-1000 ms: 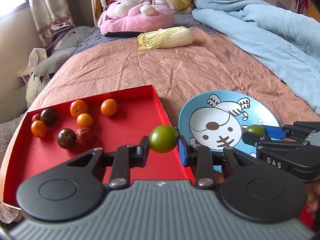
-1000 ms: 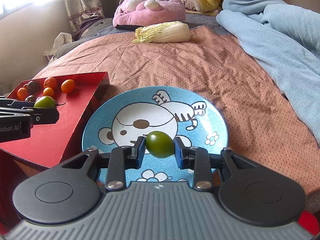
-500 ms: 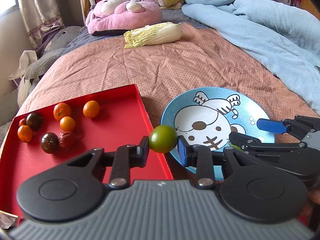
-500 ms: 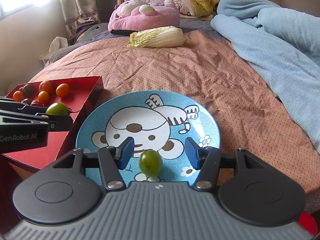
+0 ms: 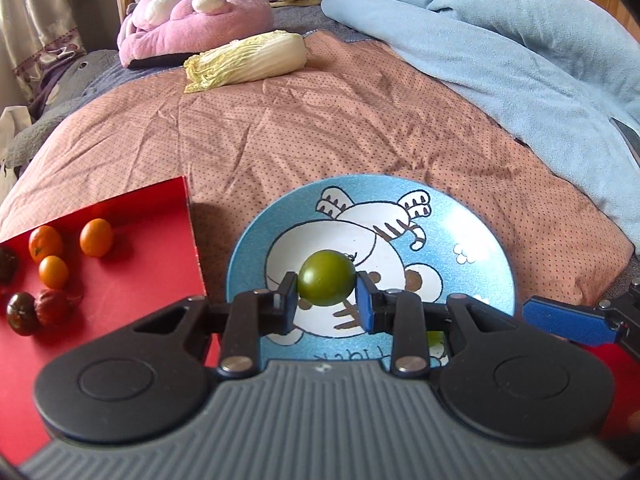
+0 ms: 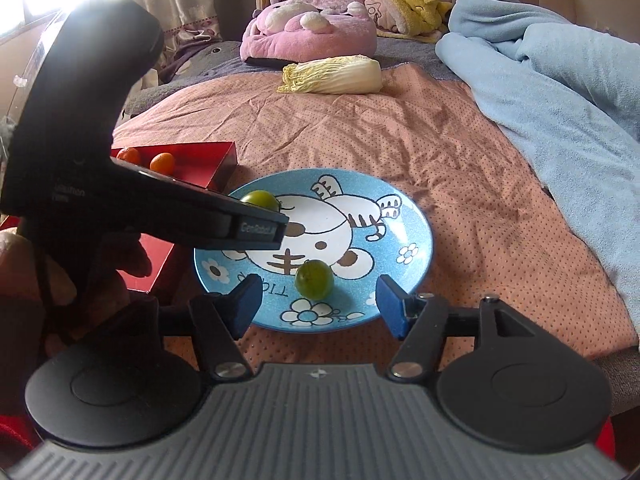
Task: Organize fruits
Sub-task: 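Lower the green tomato onto the tiger plate and open the left tool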
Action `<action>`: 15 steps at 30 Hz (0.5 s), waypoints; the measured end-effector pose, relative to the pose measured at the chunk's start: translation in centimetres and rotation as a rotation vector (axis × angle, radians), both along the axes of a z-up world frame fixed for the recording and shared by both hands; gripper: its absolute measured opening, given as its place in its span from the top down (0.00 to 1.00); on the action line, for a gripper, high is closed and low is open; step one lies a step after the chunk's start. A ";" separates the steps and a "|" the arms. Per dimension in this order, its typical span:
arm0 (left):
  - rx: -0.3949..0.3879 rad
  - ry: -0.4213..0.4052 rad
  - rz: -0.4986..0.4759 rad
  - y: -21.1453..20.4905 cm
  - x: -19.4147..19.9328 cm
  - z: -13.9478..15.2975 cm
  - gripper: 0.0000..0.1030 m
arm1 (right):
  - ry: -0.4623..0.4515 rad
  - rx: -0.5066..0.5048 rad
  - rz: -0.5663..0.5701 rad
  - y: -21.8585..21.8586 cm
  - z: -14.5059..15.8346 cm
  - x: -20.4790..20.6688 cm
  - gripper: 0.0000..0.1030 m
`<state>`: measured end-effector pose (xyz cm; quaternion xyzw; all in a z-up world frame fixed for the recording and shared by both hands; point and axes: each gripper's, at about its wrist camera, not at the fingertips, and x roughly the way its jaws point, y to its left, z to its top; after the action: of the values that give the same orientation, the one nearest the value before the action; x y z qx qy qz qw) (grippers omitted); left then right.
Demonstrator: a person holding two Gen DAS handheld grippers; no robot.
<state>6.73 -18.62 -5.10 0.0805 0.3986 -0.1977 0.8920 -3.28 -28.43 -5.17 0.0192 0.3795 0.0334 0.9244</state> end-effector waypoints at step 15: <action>0.020 -0.020 -0.019 -0.7 -0.9 0.4 0.46 | -0.002 -0.011 0.009 0.6 0.2 0.0 0.31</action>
<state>5.78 -19.31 -4.73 0.0951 0.3908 -0.2012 0.8931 -3.26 -27.79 -4.98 0.0124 0.3788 0.0357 0.9247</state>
